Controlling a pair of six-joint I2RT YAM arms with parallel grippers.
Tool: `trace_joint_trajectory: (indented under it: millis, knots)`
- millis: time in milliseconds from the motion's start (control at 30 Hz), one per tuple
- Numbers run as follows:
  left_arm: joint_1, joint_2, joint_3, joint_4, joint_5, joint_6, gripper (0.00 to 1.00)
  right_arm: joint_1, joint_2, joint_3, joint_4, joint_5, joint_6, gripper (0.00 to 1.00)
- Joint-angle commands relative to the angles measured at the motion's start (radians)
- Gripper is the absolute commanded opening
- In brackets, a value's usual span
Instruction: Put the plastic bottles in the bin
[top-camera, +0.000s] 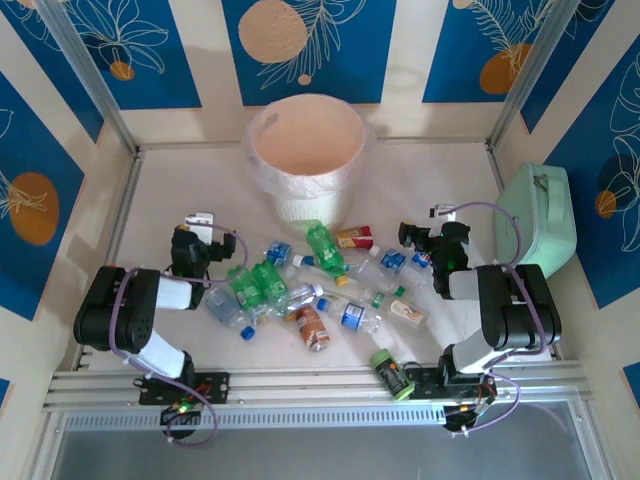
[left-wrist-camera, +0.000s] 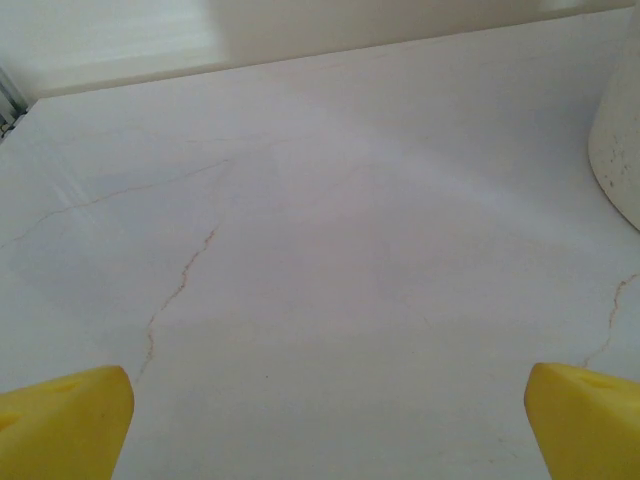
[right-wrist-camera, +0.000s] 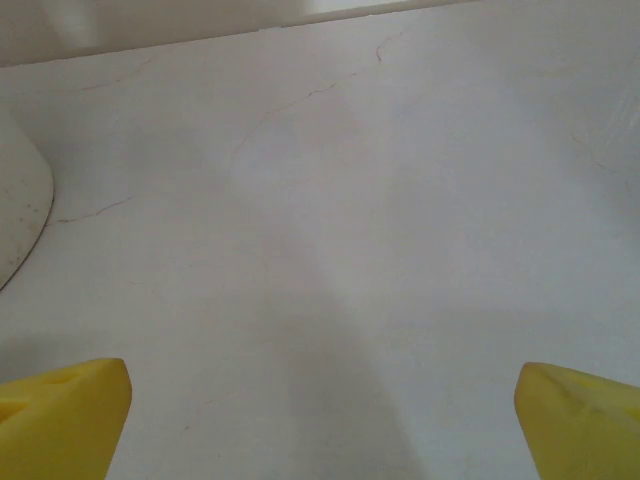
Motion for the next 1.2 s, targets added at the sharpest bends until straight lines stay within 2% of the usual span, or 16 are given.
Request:
trace_joint_trajectory:
  millis: [0, 867, 933, 967, 1000, 1033, 1067, 1100, 1167]
  knots:
    - [0.012, 0.002, 0.020, -0.004, 0.025, -0.009, 1.00, 0.001, -0.006, 0.014, 0.025, -0.015, -0.021, 0.99]
    - [0.014, 0.004, 0.024, -0.015, 0.028, -0.011, 1.00, -0.003, -0.007, 0.015, 0.024, -0.026, -0.019, 0.99]
    - [0.013, -0.004, 0.026, -0.016, 0.018, -0.013, 1.00, 0.003, -0.028, 0.031, 0.009, 0.022, -0.001, 0.99]
    - [0.013, -0.043, 0.049, -0.086, -0.024, -0.025, 1.00, 0.019, -0.094, 0.097, -0.158, 0.105, 0.011, 0.99]
    - [0.013, -0.102, 0.094, -0.210, -0.063, -0.042, 1.00, 0.028, -0.166, 0.212, -0.400, 0.188, 0.047, 0.99]
    - [0.012, -0.163, 0.167, -0.391, -0.118, -0.054, 1.00, 0.024, -0.219, 0.343, -0.644, 0.269, 0.150, 0.99]
    - [0.009, -0.225, 0.230, -0.513, -0.185, -0.067, 1.00, 0.006, -0.252, 0.513, -0.965, 0.321, 0.313, 0.99]
    - [0.009, -0.283, 0.281, -0.599, -0.247, -0.122, 1.00, -0.017, -0.264, 0.655, -1.223, 0.304, 0.419, 0.99]
    - [0.010, -0.369, 0.397, -0.784, -0.286, -0.242, 0.97, -0.036, -0.264, 0.768, -1.449, 0.301, 0.504, 0.99]
